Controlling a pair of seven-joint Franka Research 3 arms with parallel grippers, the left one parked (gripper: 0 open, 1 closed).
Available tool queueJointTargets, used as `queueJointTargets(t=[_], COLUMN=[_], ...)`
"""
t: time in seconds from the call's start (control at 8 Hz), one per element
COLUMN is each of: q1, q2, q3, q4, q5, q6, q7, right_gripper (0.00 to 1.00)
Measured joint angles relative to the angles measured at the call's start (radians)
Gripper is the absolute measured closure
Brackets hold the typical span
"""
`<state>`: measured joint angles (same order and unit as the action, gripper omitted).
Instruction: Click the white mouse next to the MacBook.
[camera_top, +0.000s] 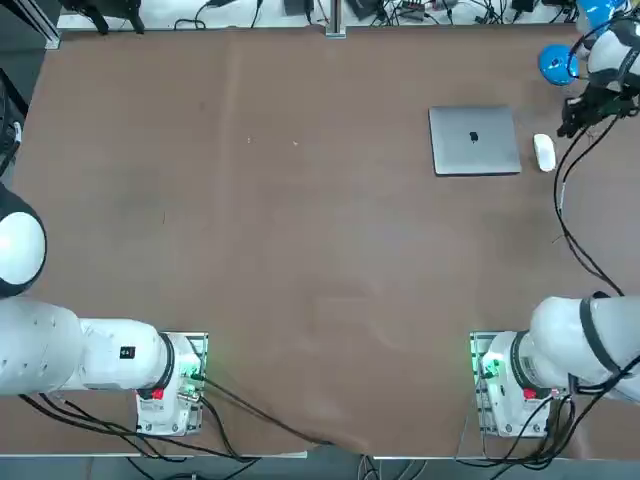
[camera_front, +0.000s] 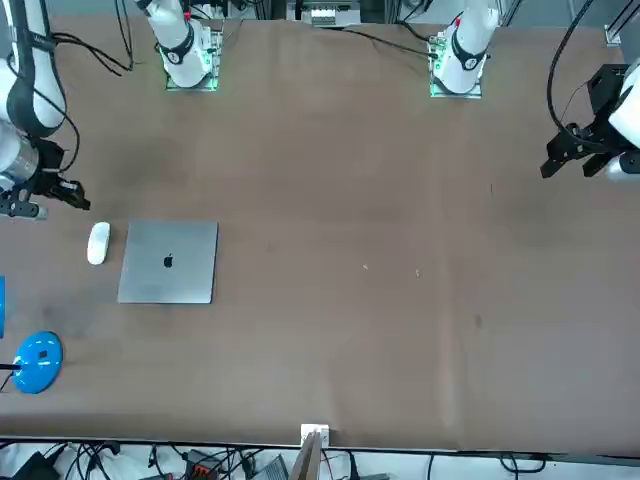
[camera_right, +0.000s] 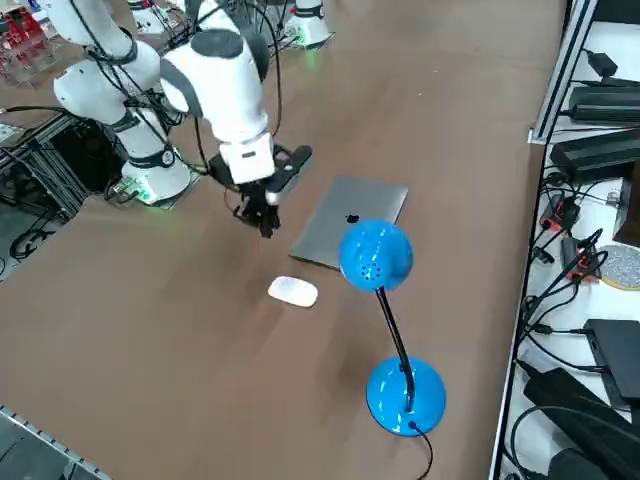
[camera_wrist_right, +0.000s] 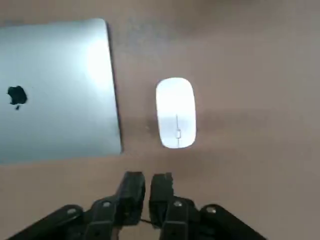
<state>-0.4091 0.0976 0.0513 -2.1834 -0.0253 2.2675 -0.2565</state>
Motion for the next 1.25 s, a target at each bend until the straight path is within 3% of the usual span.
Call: queueJointTargets(t=[0.38,1.25], q1=[-0.017,-0.041], q2=[0.045,0.160], q3=[0.000,0.001], q4=[-0.009,-0.059], q5=[0.000,0.000], q6=[0.051,0.262], q7=[-0.037,-0.071], right_gripper=[0.99,0.99])
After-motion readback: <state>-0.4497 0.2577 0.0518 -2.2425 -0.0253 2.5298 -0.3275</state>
